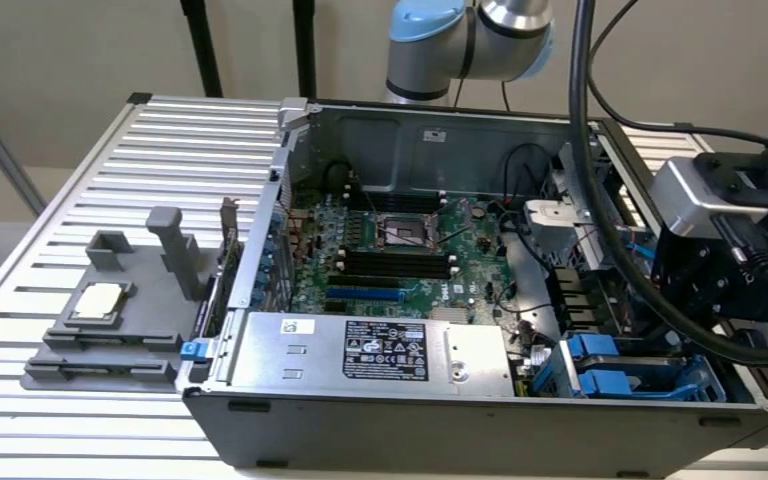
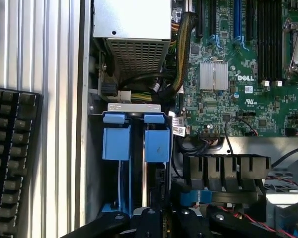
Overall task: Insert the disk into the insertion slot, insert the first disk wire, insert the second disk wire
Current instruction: 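Insert the first disk wire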
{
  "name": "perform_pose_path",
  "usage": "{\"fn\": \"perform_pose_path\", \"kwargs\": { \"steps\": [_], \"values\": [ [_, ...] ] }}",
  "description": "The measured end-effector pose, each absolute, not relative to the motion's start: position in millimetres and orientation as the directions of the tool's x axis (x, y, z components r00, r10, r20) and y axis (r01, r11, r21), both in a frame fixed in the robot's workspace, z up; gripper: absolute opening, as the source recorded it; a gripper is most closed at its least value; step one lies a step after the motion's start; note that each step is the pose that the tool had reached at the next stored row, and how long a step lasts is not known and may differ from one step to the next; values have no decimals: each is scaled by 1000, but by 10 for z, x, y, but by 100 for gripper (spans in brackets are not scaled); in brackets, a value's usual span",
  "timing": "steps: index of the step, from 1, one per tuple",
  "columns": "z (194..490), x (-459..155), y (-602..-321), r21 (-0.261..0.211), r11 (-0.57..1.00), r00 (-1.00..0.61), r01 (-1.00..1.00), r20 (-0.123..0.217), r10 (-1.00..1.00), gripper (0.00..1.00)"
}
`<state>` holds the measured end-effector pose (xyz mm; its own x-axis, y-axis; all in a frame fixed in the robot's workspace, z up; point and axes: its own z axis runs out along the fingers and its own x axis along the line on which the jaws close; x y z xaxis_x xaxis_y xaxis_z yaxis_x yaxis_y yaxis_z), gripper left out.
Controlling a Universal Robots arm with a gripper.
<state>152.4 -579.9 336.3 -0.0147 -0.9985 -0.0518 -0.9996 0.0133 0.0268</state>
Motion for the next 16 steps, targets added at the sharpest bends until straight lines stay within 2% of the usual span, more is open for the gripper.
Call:
{"fn": "perform_pose_path", "kwargs": {
  "steps": [12,13,14,16],
  "values": [
    [3312,1528,-5798,26,13,-14,-1000,-52,-999,17],
    [3334,1529,-5797,27,13,-14,-1000,-52,-999,18],
    [3375,1528,-5798,29,13,-14,-1000,-50,-999,24],
    [3459,1524,-5799,30,14,-15,-999,-49,-999,24]
  ]
}}
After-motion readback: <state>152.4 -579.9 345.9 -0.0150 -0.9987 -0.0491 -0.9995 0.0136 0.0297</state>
